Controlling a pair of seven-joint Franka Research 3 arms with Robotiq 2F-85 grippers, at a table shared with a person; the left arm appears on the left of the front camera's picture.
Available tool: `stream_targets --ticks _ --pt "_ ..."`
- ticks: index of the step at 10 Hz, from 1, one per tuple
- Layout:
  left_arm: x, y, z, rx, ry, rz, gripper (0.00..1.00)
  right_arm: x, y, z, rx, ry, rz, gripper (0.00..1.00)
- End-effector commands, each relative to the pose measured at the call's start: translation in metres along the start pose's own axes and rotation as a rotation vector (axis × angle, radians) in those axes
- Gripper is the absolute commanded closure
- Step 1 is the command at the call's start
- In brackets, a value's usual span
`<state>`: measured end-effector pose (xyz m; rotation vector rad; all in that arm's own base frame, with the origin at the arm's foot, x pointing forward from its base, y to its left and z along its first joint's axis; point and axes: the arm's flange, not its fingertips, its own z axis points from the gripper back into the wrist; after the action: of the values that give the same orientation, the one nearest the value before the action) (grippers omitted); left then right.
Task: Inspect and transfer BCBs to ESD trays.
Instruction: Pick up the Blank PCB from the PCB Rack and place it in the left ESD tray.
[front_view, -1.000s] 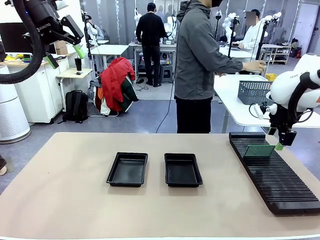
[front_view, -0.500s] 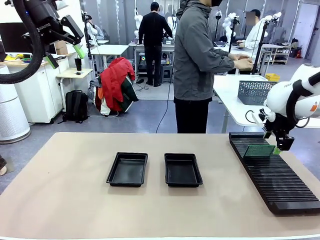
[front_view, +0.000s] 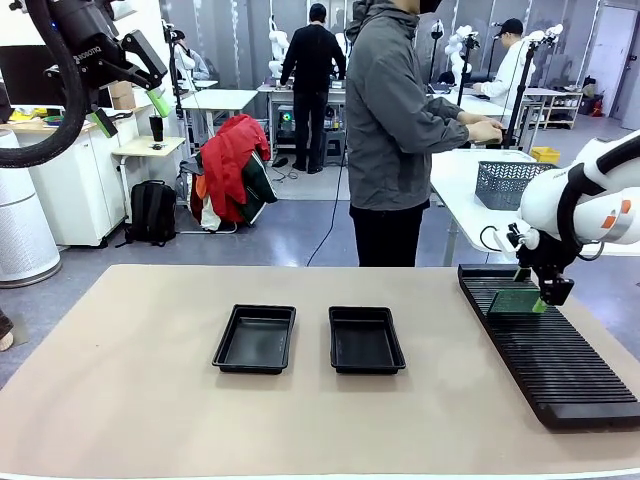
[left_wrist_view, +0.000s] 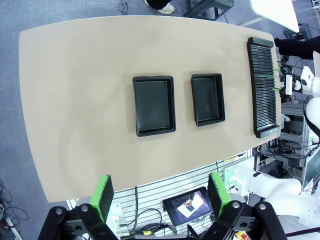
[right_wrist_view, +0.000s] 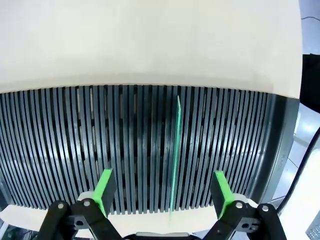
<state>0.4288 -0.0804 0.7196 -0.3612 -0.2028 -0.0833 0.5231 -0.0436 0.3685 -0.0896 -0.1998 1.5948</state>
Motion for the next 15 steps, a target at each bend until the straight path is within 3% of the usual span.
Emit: stream_targets --ticks 1,10,15 --pt "0.000 0.001 0.000 0.005 -0.004 0.002 0.00 -0.003 -0.008 -0.007 -0.022 -0.021 0.027 0.00" --pt "0.000 0.001 0.000 0.005 -0.004 0.002 0.00 0.005 -0.018 -0.026 0.014 0.052 -0.019 0.00" --pt "0.000 0.001 0.000 0.005 -0.004 0.002 0.00 0.003 -0.014 -0.023 0.033 0.019 0.009 0.00"
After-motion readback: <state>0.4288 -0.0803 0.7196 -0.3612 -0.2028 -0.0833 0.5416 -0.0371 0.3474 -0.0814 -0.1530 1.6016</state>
